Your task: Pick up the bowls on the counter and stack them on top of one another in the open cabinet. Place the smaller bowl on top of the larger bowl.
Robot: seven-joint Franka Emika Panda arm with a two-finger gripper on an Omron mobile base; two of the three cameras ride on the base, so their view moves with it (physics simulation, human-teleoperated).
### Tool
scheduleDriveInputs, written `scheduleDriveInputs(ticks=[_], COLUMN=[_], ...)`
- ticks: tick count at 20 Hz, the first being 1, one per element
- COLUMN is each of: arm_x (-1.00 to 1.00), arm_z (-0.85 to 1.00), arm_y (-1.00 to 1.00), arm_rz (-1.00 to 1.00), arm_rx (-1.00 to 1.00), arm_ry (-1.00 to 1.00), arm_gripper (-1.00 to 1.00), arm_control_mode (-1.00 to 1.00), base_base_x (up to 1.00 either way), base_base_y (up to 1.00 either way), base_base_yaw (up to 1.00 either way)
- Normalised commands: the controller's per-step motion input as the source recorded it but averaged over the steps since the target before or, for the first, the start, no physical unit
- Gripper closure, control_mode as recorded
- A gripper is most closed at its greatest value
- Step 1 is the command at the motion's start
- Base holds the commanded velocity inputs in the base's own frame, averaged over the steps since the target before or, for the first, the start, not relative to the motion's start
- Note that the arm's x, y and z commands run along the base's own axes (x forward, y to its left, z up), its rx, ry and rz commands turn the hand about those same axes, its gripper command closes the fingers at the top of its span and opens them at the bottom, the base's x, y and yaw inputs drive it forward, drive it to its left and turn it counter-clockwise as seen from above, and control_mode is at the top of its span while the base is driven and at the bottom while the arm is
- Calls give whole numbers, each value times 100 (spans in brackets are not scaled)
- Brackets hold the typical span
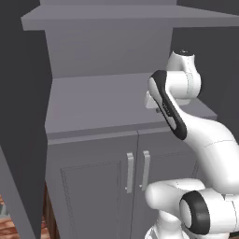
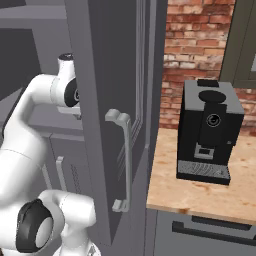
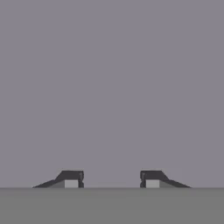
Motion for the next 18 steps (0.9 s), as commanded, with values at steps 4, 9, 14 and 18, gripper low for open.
scheduleDriveInputs(ticks=[4,9,14,18], arm_x=[-15,-53,-80,-92], arm_z=[-3,-7,-2,0], arm_y=[0,0,0,0], arm_rz=[0,0,0,0], arm_rx=[0,0,0,0], arm_ry=[1,-2,-4,-3], arm_gripper=[-100,-100,-100,-100], arm_control_mode=[-100,-100,-100,-100], base_base_x=[0,0,0,0], base_base_y=[0,0,0,0], base_base_yaw=[0,0,0,0])
